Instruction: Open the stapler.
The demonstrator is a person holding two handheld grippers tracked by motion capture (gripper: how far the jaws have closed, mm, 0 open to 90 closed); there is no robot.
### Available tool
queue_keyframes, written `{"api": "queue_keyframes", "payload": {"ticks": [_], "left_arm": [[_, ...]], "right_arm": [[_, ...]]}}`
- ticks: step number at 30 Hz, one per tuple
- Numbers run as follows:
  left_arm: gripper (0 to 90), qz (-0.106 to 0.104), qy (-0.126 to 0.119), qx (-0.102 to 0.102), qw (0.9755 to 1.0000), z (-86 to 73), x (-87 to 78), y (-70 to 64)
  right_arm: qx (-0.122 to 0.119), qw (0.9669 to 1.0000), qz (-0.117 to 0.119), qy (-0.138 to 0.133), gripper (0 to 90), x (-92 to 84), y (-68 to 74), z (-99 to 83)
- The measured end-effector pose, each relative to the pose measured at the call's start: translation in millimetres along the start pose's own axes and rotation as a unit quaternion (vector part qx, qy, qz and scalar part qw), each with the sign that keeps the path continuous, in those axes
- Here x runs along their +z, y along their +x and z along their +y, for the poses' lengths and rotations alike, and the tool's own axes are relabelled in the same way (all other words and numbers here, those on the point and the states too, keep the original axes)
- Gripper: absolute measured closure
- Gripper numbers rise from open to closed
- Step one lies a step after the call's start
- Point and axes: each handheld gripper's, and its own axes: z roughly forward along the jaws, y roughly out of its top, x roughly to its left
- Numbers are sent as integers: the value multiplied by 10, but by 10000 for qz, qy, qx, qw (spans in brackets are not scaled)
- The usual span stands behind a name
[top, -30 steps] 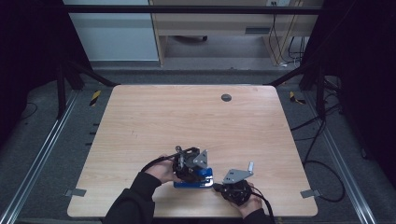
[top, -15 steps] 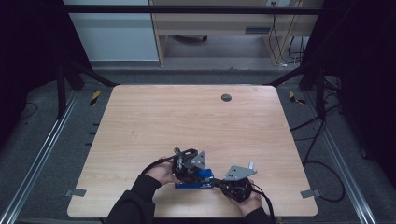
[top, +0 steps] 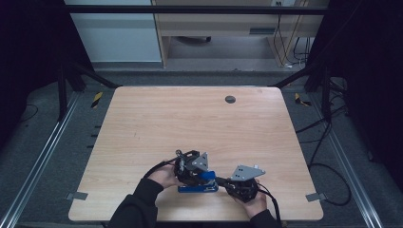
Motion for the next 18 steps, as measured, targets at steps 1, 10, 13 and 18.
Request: {"api": "queue_keyframes", "payload": {"ticks": [1,10,13,18], "left_arm": [[655,1,-6,-19,10000,-5,-8,1],[650,-5,-109,-120,9999,-28,-1,6],[647,9,-111,-139,9998,-27,-6,2],[581,63,-145,-342,9993,-23,-53,3]], "right_arm": [[-6,10000,6,-13,900,6,-10,6],[59,9999,62,-105,900,11,-39,21],[61,9999,94,-109,900,18,-36,26],[3,9998,126,-150,900,16,-26,46]]}}
